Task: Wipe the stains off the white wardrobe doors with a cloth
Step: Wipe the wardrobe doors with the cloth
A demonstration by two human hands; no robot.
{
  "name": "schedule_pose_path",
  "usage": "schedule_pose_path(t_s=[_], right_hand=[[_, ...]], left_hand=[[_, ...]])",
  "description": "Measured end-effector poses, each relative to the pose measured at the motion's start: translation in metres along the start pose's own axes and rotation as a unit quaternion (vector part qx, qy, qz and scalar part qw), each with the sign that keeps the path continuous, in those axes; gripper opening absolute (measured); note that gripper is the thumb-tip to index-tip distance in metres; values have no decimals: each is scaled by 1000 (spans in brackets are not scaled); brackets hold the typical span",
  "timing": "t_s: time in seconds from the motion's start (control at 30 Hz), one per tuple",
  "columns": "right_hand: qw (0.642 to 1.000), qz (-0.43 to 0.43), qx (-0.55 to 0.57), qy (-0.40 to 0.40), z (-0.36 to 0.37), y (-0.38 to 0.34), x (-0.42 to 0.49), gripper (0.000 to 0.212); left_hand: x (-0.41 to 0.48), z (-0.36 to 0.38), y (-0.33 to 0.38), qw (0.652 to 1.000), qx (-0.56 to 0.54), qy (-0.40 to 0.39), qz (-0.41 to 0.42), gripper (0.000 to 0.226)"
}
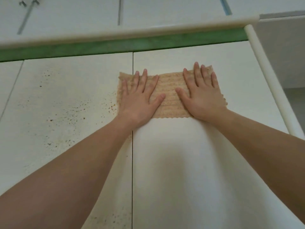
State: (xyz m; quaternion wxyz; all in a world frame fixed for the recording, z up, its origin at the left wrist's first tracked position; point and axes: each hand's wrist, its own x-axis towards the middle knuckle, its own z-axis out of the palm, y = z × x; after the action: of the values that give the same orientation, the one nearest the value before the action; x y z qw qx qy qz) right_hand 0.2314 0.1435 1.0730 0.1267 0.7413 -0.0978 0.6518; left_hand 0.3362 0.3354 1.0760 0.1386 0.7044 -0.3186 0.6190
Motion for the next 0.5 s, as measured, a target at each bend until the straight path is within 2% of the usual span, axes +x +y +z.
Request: schedule_pose_path(t_s=[0.3,0.5], right_hand=[[1000,24,-6,-9,15,-30,-139,72],[1000,18,3,-14,24,-38,-256,72]], left_hand=[[-132,18,3,999,-3,-3,42,73],[-254,37,29,998,-23,-44,45,70]])
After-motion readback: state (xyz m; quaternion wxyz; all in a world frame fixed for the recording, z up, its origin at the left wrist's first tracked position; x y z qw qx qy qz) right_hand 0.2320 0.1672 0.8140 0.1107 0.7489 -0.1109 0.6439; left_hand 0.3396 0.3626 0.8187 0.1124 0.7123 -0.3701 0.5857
